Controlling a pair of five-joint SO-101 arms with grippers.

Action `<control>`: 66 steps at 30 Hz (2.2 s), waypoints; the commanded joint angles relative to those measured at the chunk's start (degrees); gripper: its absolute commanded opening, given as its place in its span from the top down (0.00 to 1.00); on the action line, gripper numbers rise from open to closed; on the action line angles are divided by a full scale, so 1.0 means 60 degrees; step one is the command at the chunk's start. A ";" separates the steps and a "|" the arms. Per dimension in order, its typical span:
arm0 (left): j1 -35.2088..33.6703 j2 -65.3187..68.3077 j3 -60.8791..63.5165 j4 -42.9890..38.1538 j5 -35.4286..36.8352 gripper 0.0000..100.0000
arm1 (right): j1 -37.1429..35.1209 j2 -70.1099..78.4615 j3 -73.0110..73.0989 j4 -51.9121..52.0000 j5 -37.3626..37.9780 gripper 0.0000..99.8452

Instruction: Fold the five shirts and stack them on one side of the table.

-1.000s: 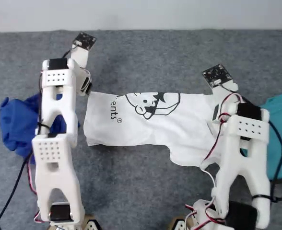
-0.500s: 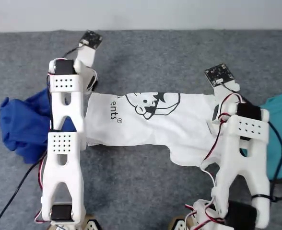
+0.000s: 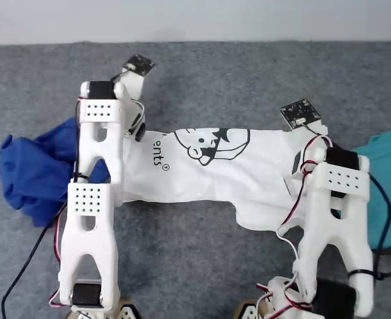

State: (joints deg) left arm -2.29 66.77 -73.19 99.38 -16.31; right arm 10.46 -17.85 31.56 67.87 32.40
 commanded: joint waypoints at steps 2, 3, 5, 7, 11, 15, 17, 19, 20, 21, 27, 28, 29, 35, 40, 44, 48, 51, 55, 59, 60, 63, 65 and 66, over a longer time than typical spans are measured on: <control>-0.0147 -0.0103 0.0242 0.0000 0.0029 0.85 | -0.0051 -0.0168 -0.0029 0.0037 -0.0059 0.69; -0.0278 0.0088 0.0168 -0.0234 0.0029 0.85 | -0.0051 -0.0168 -0.0029 0.0037 -0.0059 0.69; -0.0557 0.0425 -0.0081 -0.0674 0.0059 0.85 | -0.0051 -0.0168 -0.0029 0.0037 -0.0059 0.69; -0.0645 0.0733 -0.0432 -0.0703 0.0059 0.85 | -0.0051 -0.0168 -0.0029 0.0037 -0.0059 0.69; -0.0630 0.1158 -0.1018 -0.0498 0.0059 0.85 | -0.0095 -0.0168 -0.0029 0.0037 -0.0088 0.69; -0.0542 0.1436 -0.1502 -0.0073 0.0044 0.90 | -0.0110 -0.0168 -0.0029 0.0037 -0.0088 0.69; -0.0366 0.1495 -0.1531 0.0073 0.0029 0.96 | -0.0110 -0.0168 -0.0029 0.0037 -0.0103 0.69; -0.0234 0.1509 -0.1531 0.0132 0.0029 0.98 | -0.0110 -0.0168 -0.0029 0.0037 -0.0103 0.69; -0.0220 0.1509 -0.1531 0.0176 0.0029 0.98 | -0.0095 -0.0168 -0.0029 0.0037 -0.0103 0.69; -0.0220 0.1480 -0.1531 0.0176 0.0029 0.98 | -0.0095 -0.0168 -0.0029 0.0037 -0.0103 0.69; -0.0923 0.1216 -0.1692 0.0190 0.0088 0.98 | -0.0051 -0.0183 -0.0029 0.0066 -0.0103 0.69; -0.1026 0.1172 -0.1692 0.0205 0.0088 0.98 | -0.0066 -0.0183 -0.0029 0.0066 -0.0103 0.69; -0.1128 0.1128 -0.1692 0.0205 0.0103 0.98 | -0.0095 -0.0183 -0.0029 0.0066 -0.0103 0.69; -0.1451 0.1172 -0.1678 0.0205 0.0762 0.98 | -0.0066 -0.0081 -0.0029 -0.0095 -0.0117 0.69; -0.1187 0.1172 -0.1678 0.0205 0.0762 0.98 | -0.0154 0.0139 0.0410 -0.2894 -0.0264 0.69; -0.0967 0.1187 -0.1678 0.0205 0.0762 0.98 | -0.0549 0.1458 -0.0366 -0.4300 -0.1670 0.69; -0.0806 0.1201 -0.1678 0.0190 0.0762 0.98 | -0.1150 0.3553 -0.2359 -0.4198 -0.2110 0.69; -0.0747 0.1333 -0.1678 0.0190 0.0762 0.98 | -0.1604 0.4916 -0.4059 -0.3348 -0.2125 0.69; -0.0762 0.1744 -0.1751 0.0190 0.0762 0.98 | -0.1780 0.6234 -0.5919 -0.2498 -0.2139 0.69; -0.0762 0.1700 -0.1751 0.0190 0.0762 0.98 | -0.1707 0.7348 -0.6623 -0.2440 -0.2095 0.69; -0.0762 0.1700 -0.1751 0.0190 0.0762 0.98 | -0.1707 0.7597 -0.6667 -0.2454 -0.2081 0.69; -0.0762 0.1700 -0.1751 0.0190 0.0762 0.98 | -0.1707 0.8242 -0.6799 -0.2484 -0.2081 0.69; -0.0762 0.1700 -0.1751 0.0190 0.0762 0.98 | -0.1722 0.8491 -0.6813 -0.2454 -0.2081 0.72; -0.0762 0.1700 -0.1751 0.0190 0.0762 0.98 | -0.1722 0.8535 -0.6813 -0.2425 -0.2081 0.75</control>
State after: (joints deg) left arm -7.65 77.14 -83.12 99.38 -12.26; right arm 0.35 33.05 -7.30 52.66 20.26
